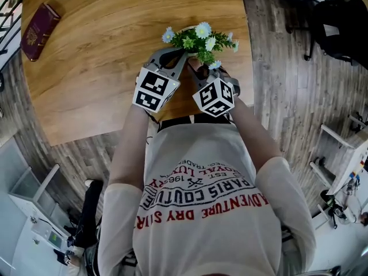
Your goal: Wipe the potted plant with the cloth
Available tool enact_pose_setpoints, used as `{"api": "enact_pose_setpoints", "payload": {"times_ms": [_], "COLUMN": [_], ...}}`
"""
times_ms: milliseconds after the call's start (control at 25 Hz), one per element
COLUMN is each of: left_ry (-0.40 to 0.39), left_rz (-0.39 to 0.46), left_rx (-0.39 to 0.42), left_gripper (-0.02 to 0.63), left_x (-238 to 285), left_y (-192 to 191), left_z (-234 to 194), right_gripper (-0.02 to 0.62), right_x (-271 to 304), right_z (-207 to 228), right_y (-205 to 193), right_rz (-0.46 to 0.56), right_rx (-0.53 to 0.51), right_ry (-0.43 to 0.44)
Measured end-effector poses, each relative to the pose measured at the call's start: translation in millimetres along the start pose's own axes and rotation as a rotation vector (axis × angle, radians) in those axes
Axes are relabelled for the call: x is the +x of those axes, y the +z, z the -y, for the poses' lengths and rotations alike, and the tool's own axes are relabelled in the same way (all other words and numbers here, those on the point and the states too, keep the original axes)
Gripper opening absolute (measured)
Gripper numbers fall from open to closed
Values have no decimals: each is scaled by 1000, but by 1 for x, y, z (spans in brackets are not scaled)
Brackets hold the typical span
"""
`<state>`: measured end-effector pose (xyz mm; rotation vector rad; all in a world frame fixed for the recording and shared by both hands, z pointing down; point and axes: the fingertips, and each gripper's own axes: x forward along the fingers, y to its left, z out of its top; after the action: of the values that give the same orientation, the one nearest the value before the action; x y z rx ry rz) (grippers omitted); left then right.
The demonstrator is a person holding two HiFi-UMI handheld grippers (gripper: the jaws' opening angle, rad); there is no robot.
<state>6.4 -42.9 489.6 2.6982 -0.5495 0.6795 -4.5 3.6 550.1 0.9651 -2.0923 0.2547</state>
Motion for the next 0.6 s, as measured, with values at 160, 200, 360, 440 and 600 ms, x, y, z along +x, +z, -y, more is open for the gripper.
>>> {"api": "enact_pose_setpoints", "payload": {"times_ms": [160,200,360,440,600], "left_ry": [-35,-46,-65,-59,-53], "left_rz": [3,6,5,9,23], "left_rx": [-11,-18,-9,-13,-47], "left_gripper": [15,15,15,15,15], "left_x": [0,0,-2,-3,-4], "left_y": [-1,-1,-1,-3,-4], "left_z": [1,1,-1,-2,-2], "right_gripper": [37,37,37,37,37], "right_x": [4,4,5,1,-19], "right_z": [-10,-12,-22,-26,-23], "right_y": [15,19,31,27,7], "right_rz": [23,34,56,47,26], "right_rx": [39,45,45,40,28], "right_ry": [5,6,4,0,-19]}}
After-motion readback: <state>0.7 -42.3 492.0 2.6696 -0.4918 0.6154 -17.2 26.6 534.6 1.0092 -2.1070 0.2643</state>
